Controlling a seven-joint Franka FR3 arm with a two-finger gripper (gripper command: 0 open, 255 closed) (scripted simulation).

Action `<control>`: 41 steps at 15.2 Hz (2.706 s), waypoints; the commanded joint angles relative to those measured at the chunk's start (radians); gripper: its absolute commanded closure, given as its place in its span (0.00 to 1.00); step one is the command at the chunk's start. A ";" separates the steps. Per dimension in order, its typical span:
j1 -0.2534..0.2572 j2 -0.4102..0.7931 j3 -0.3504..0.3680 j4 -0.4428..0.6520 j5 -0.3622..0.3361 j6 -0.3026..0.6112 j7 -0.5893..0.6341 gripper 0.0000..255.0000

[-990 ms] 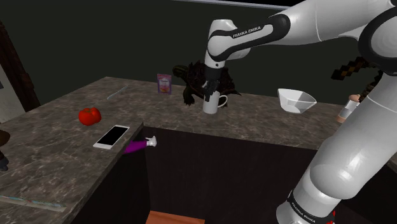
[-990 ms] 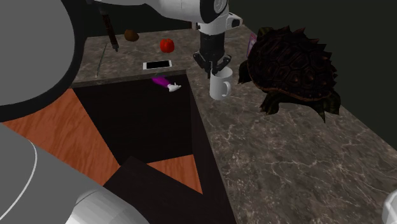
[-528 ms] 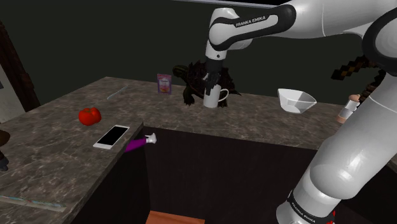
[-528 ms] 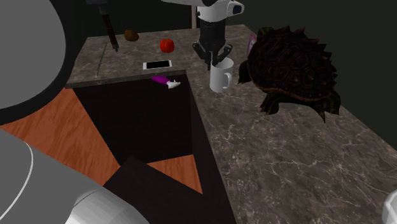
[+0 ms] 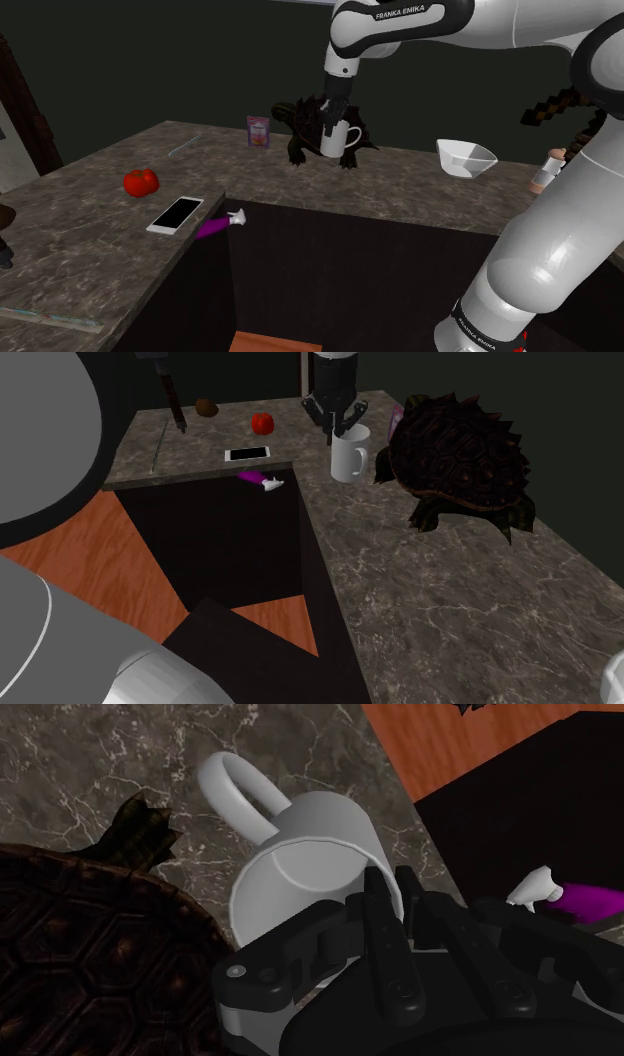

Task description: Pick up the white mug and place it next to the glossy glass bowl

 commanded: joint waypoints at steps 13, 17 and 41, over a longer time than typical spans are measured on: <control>-0.072 -0.022 -0.099 0.065 -0.005 -0.087 -0.170 1.00; -0.112 -0.015 -0.157 0.074 -0.008 -0.089 -0.267 1.00; -0.393 0.348 -0.450 0.473 0.134 -0.165 -0.843 1.00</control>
